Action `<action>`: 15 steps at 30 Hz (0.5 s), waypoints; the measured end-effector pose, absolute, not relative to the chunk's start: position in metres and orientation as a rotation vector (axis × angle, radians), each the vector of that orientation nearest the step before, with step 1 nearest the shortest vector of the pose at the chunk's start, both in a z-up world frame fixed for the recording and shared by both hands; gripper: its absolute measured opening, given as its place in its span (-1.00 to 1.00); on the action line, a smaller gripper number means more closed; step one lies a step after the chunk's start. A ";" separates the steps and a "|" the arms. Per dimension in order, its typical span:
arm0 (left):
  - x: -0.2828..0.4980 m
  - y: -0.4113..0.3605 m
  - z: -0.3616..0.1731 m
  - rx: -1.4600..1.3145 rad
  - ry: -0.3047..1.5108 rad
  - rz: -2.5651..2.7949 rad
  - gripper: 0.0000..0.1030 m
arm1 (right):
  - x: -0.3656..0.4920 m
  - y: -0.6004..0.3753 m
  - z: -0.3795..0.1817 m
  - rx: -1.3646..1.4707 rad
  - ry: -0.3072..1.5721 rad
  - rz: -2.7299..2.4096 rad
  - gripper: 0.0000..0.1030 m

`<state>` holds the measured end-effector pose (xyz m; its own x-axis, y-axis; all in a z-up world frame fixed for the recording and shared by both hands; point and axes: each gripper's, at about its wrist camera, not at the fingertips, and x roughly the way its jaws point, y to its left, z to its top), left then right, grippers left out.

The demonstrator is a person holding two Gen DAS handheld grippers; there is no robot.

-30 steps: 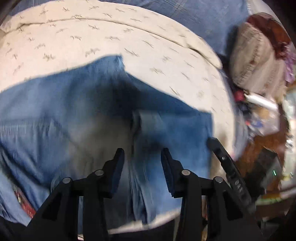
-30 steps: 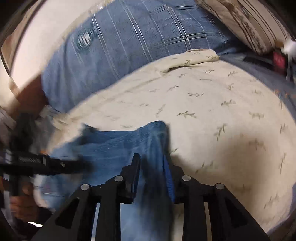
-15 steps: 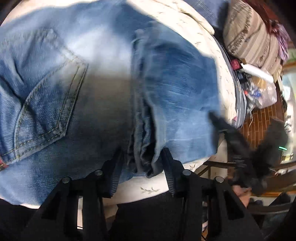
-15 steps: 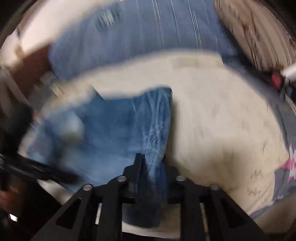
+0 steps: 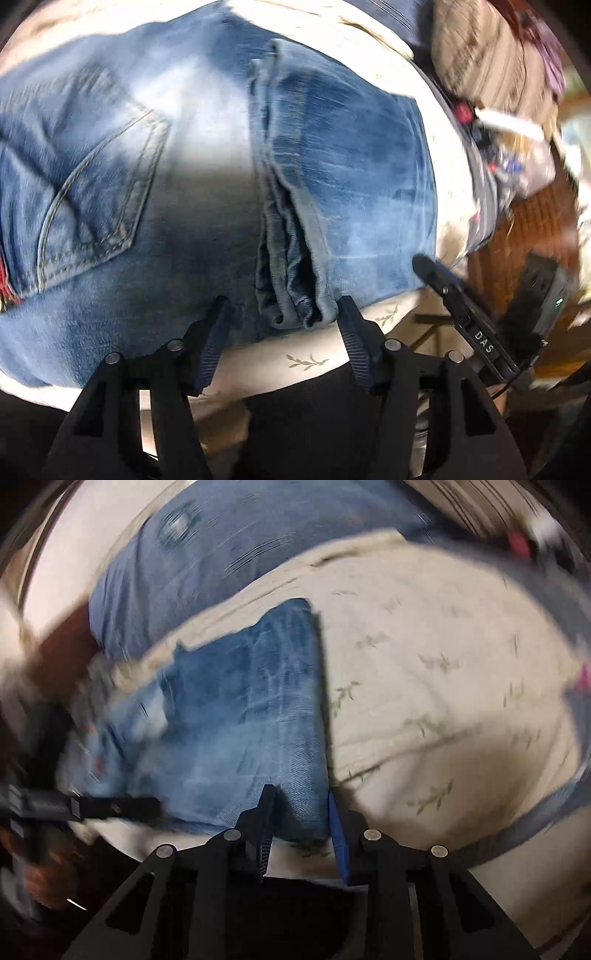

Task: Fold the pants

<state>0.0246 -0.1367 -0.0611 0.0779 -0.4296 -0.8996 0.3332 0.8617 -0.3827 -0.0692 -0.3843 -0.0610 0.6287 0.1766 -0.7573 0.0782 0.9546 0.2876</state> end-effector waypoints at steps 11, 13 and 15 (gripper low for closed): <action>0.092 -0.127 -0.024 -0.358 1.362 -0.551 0.25 | -0.008 -0.432 -0.026 0.566 0.751 0.115 -0.08; 0.105 -0.137 -0.031 -0.410 1.394 -0.545 0.25 | 0.017 -0.434 -0.033 0.582 0.774 0.121 -0.02; 0.117 -0.152 -0.037 -0.401 1.405 -0.534 0.25 | 0.045 -0.434 -0.046 0.612 0.823 0.125 -0.03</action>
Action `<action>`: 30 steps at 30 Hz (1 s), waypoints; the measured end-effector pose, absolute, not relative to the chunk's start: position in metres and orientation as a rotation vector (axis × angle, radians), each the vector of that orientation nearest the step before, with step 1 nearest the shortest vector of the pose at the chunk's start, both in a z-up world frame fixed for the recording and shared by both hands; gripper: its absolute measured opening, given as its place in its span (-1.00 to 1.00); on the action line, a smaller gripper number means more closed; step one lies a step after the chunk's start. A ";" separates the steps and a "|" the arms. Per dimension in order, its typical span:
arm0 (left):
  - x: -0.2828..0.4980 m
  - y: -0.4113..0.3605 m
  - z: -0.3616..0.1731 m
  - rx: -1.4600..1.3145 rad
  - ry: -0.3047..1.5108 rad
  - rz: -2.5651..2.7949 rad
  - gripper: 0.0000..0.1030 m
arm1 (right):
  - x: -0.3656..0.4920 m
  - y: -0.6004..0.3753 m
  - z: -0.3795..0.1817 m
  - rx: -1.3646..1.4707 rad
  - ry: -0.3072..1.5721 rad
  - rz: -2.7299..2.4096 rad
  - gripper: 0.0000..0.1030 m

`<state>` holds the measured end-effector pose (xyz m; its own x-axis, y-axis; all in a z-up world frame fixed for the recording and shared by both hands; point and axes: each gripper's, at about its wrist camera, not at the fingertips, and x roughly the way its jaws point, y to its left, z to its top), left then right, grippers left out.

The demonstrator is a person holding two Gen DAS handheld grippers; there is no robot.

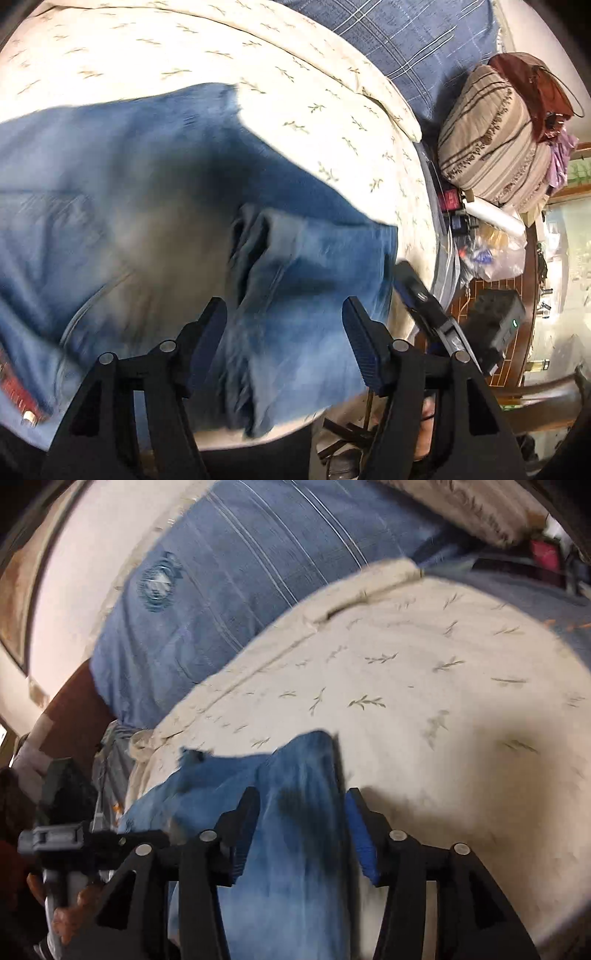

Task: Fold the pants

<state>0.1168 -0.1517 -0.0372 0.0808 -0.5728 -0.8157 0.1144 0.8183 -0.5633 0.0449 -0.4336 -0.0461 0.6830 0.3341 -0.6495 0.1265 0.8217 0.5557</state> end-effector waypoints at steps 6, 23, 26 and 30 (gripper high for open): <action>0.119 -0.158 -0.031 -0.256 1.280 -0.452 0.11 | 0.049 -0.398 -0.023 0.279 0.748 0.107 -0.59; 0.076 -0.189 -0.029 0.014 1.172 -0.367 0.02 | -0.008 -0.426 -0.037 0.482 0.801 0.040 -0.13; 0.070 -0.182 -0.028 0.005 1.172 -0.366 0.02 | -0.021 -0.427 -0.041 0.511 0.812 0.031 -0.05; 0.063 -0.175 -0.027 0.015 1.173 -0.349 0.03 | -0.031 -0.425 -0.043 0.543 0.823 0.037 0.05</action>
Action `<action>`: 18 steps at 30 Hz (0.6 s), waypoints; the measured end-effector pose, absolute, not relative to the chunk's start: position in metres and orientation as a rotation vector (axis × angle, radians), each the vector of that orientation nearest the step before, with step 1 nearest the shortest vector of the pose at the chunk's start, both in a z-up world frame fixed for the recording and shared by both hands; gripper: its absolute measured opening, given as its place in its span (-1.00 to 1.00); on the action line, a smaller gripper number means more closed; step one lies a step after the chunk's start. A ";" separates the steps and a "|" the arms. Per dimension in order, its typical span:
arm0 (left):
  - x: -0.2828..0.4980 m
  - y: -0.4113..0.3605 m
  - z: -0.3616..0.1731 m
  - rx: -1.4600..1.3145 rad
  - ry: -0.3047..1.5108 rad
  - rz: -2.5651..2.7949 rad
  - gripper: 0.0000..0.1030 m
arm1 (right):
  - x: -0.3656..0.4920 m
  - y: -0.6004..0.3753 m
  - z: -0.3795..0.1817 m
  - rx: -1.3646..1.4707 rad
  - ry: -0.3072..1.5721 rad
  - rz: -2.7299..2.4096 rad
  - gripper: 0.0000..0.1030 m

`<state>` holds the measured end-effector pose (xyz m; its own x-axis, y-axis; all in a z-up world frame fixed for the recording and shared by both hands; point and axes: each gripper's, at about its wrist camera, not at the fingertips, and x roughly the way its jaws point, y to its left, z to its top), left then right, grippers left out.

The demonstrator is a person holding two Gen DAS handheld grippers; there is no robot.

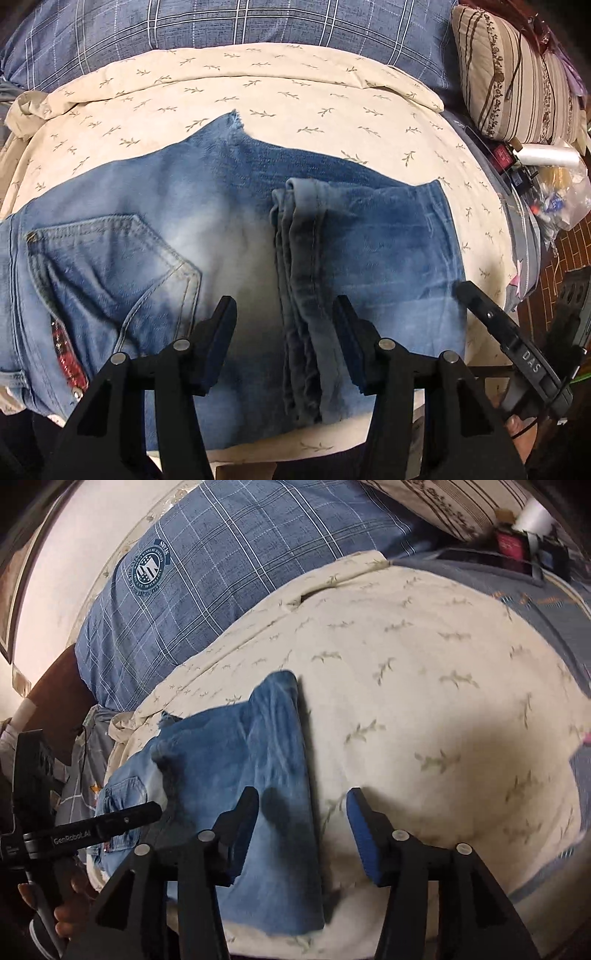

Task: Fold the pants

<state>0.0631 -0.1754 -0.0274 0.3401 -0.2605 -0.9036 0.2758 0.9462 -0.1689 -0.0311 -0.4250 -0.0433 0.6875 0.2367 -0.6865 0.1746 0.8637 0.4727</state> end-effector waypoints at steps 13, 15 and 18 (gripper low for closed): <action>0.051 -0.155 -0.031 -0.101 1.211 -0.406 0.37 | -0.057 -0.420 -0.058 0.642 0.834 0.046 0.21; 0.050 -0.155 -0.039 -0.147 1.264 -0.440 0.37 | -0.059 -0.416 -0.060 0.636 0.838 0.056 0.22; 0.041 -0.170 -0.060 -0.145 1.395 -0.519 0.35 | -0.056 -0.403 -0.055 0.527 0.843 0.073 -0.18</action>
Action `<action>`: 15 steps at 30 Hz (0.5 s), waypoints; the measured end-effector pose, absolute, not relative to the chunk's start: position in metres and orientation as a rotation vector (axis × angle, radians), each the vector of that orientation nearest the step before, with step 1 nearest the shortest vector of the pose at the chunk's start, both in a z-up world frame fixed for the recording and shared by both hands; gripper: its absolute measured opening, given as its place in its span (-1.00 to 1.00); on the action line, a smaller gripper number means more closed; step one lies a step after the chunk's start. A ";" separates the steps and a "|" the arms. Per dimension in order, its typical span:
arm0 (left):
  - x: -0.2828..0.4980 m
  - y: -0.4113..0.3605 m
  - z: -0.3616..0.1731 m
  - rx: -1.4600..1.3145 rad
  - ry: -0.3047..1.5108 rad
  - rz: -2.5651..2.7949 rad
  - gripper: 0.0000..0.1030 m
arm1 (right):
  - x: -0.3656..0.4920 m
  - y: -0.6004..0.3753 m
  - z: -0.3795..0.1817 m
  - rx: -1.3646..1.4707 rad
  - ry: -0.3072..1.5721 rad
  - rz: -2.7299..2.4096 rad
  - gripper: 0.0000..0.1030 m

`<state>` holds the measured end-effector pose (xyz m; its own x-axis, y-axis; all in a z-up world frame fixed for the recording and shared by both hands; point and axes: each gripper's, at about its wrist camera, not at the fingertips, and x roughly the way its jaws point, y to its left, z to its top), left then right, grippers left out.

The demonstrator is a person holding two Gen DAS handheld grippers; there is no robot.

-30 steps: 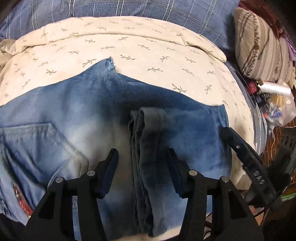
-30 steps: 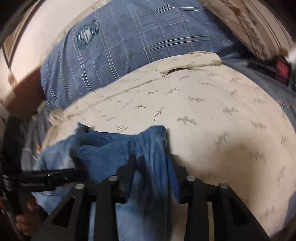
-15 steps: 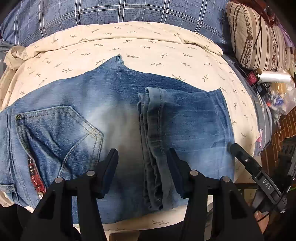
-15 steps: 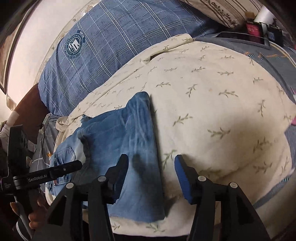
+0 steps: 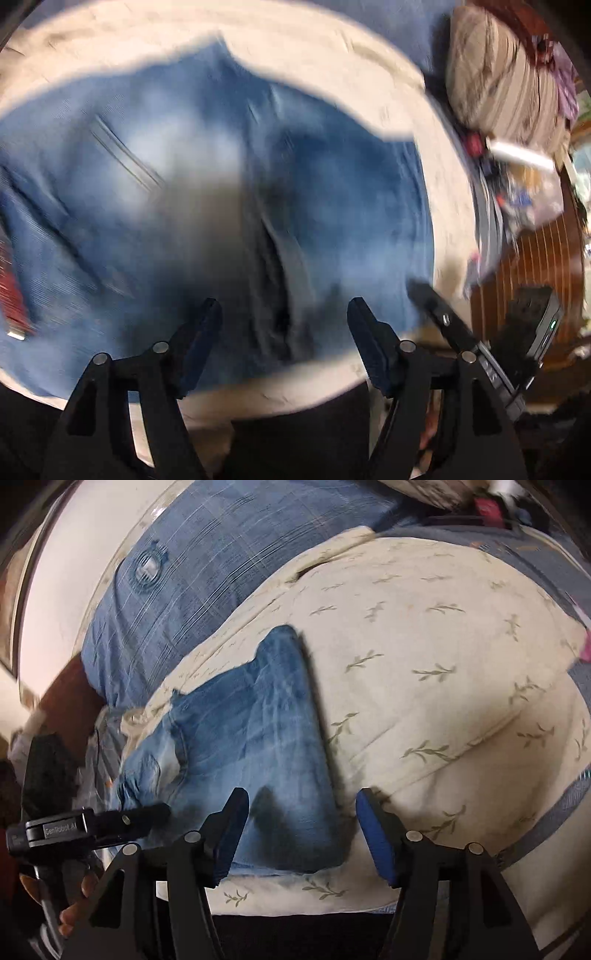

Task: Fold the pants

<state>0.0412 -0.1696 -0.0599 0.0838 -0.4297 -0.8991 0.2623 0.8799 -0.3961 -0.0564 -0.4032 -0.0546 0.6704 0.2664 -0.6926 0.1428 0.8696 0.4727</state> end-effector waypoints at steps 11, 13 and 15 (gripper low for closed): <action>0.022 -0.176 -0.062 -0.094 1.397 -0.602 0.16 | -0.060 -0.392 -0.047 0.257 0.889 0.032 -0.44; 0.026 -0.167 -0.053 -0.126 1.382 -0.621 0.16 | -0.060 -0.405 -0.032 0.338 0.815 0.047 -0.44; 0.041 -0.157 -0.045 -0.197 1.346 -0.597 0.16 | -0.051 -0.422 -0.022 0.434 0.763 0.046 -0.24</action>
